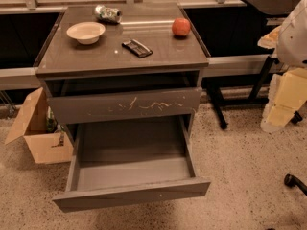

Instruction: Place rxbar chocolate into middle drawer

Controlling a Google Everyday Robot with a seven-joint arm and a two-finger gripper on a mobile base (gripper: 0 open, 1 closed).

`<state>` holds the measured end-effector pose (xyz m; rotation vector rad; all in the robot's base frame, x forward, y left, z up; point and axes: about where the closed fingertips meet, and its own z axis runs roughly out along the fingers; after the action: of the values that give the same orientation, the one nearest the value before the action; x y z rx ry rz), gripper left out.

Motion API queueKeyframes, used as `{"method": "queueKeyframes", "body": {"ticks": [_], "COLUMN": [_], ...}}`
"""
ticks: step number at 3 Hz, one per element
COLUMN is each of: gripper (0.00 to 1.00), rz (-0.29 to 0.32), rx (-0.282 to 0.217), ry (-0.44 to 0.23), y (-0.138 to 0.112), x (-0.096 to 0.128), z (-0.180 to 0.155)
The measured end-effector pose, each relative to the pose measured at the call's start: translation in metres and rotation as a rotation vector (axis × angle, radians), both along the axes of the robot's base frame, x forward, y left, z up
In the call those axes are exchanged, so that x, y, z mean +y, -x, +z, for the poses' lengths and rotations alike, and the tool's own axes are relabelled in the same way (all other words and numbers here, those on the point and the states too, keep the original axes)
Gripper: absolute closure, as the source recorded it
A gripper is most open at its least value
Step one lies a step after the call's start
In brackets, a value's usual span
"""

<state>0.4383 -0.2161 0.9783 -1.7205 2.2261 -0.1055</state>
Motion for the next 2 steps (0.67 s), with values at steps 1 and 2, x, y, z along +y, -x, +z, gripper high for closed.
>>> {"method": "queueKeyframes", "body": {"ticks": [1, 2], "gripper": [0.0, 0.0], "rz": [-0.001, 0.005], "rx": [-0.004, -0.014], "ry": [-0.002, -0.02], "y": [-0.001, -0.088], "x": [0.0, 0.052], "z": [0.001, -0.063]}}
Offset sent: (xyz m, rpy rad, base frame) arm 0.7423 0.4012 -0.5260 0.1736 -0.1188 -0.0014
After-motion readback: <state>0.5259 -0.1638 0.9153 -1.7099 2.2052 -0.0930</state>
